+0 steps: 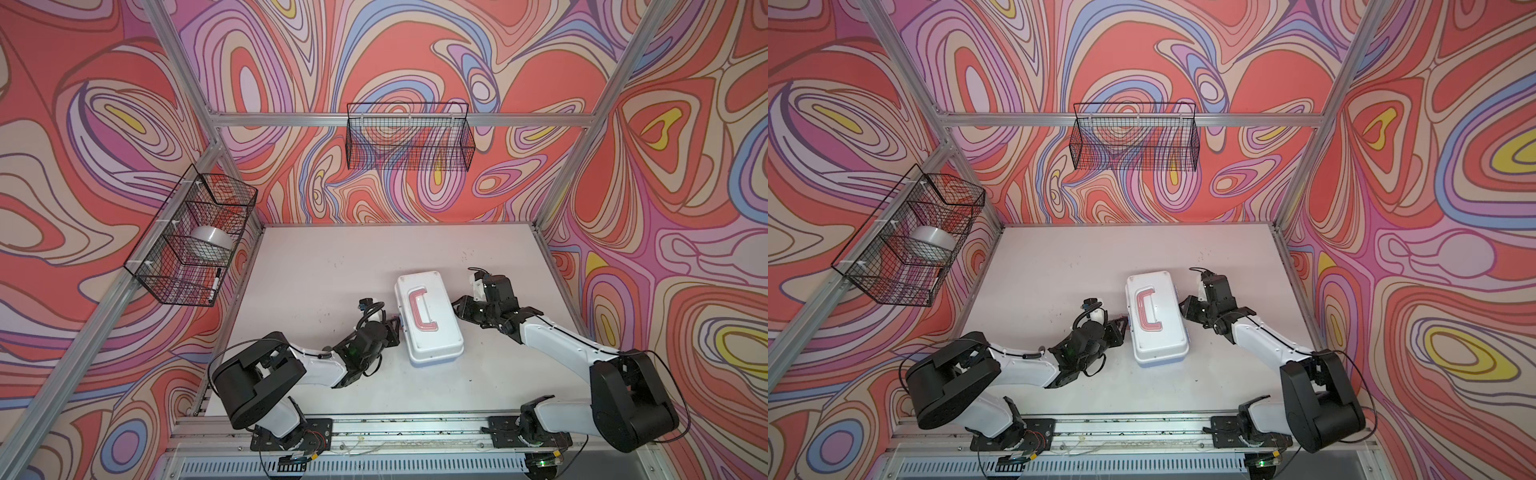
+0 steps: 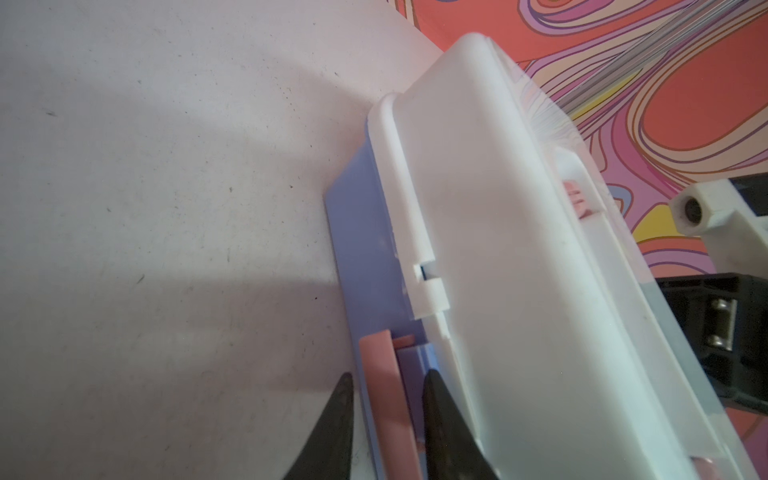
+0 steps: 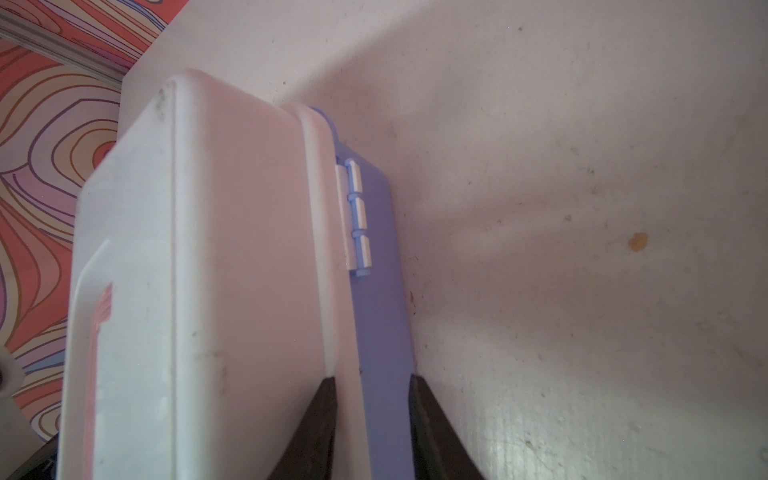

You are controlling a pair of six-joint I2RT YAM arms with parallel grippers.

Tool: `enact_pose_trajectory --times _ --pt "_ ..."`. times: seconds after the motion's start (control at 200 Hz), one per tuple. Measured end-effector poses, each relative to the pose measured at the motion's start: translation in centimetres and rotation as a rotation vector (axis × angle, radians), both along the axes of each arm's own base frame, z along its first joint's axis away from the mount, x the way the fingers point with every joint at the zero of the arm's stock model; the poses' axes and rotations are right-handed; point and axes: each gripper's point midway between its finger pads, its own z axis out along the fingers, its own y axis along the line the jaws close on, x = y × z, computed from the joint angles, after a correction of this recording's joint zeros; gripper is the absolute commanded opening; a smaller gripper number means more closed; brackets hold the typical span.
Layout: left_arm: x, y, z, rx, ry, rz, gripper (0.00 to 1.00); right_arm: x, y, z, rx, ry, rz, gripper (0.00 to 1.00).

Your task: Pack the tool kit

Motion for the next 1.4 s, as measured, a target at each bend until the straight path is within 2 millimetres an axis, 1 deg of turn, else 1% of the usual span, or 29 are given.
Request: enact_pose_trajectory --times 0.115,0.356,0.416,0.506,0.566,0.621,0.681,0.896,1.067,1.152,1.232,1.312,1.402 --pt "0.1 0.0 -0.2 -0.005 0.011 0.002 0.25 0.0 0.0 0.0 0.0 0.0 0.0 0.31" --pt "-0.3 -0.2 -1.1 0.005 0.044 -0.02 0.23 0.0 0.0 0.0 0.0 -0.002 -0.001 0.31" --pt "-0.3 -0.3 -1.2 0.009 0.05 -0.024 0.19 0.0 0.0 0.0 0.0 -0.002 -0.001 0.31" --pt "-0.3 -0.4 -1.2 0.01 0.054 -0.029 0.11 0.0 0.0 0.0 0.002 -0.001 -0.003 0.31" --pt "-0.3 -0.2 -1.5 0.022 0.066 -0.022 0.1 0.0 0.0 0.0 0.002 -0.001 -0.004 0.31" --pt "-0.2 0.1 -1.6 0.024 0.075 -0.013 0.06 0.1 0.0 0.0 0.002 -0.001 -0.004 0.31" --pt "-0.2 0.2 -1.7 0.023 0.08 -0.012 0.06 0.1 0.0 0.1 0.002 -0.003 -0.005 0.31" --pt "-0.4 0.7 -1.4 0.034 0.088 -0.004 0.06 0.1 0.0 0.0 0.003 -0.002 -0.007 0.31" --pt "-0.5 1.2 -0.5 0.04 0.082 0.007 0.07 0.1 0.0 0.1 0.004 -0.002 -0.008 0.3" --pt "-0.5 1.3 0.1 0.036 0.07 0.007 0.09 0.2 0.0 0.1 0.006 -0.002 -0.013 0.3" --pt "-0.5 1.3 0.0 0.041 0.074 0.004 0.1 0.2 0.0 0.1 0.009 -0.001 -0.013 0.3" --pt "-0.6 1.3 0.0 0.041 0.075 0.002 0.14 0.2 0.0 0.1 0.014 0.002 -0.016 0.3" --pt "-0.6 1.1 0.2 0.035 0.074 -0.004 0.15 0.1 0.0 0.0 0.018 0.005 -0.02 0.3"
